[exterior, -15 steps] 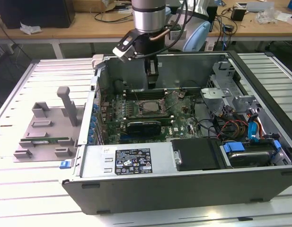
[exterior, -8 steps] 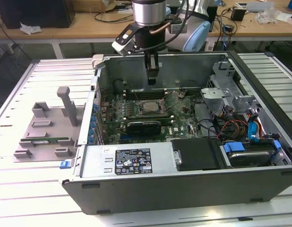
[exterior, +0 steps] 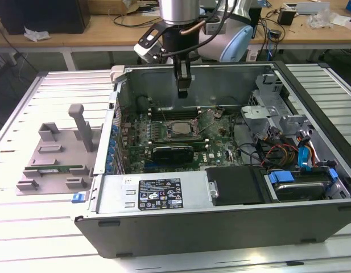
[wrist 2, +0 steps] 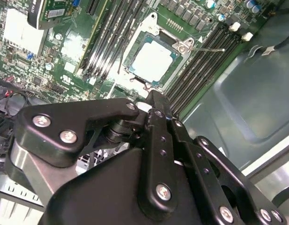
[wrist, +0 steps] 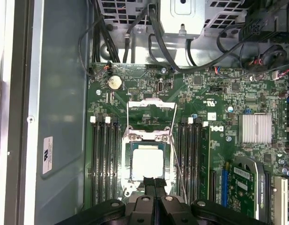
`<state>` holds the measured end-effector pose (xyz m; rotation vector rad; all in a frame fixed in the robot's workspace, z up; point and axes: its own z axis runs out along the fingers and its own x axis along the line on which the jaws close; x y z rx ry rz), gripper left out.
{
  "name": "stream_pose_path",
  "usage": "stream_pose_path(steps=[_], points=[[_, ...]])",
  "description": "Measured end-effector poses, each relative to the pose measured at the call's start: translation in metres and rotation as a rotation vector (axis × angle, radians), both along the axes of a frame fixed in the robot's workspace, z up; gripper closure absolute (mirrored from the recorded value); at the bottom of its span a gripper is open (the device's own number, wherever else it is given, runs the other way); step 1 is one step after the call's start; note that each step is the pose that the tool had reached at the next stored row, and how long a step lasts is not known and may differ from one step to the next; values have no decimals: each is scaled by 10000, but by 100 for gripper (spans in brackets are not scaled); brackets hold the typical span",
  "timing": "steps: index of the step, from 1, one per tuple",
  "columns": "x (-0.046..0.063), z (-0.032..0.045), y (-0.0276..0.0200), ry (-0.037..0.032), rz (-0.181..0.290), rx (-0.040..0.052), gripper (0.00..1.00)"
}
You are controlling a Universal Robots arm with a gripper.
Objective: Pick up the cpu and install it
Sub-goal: 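Close the cpu cover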
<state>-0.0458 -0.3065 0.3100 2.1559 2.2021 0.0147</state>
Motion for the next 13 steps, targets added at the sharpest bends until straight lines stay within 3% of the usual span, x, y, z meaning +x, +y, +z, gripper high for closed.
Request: stream_pose_path(steps=[6, 13], points=[[252, -5, -2, 0, -1, 3, 89], [465, -8, -4, 15, -3, 1, 89]])
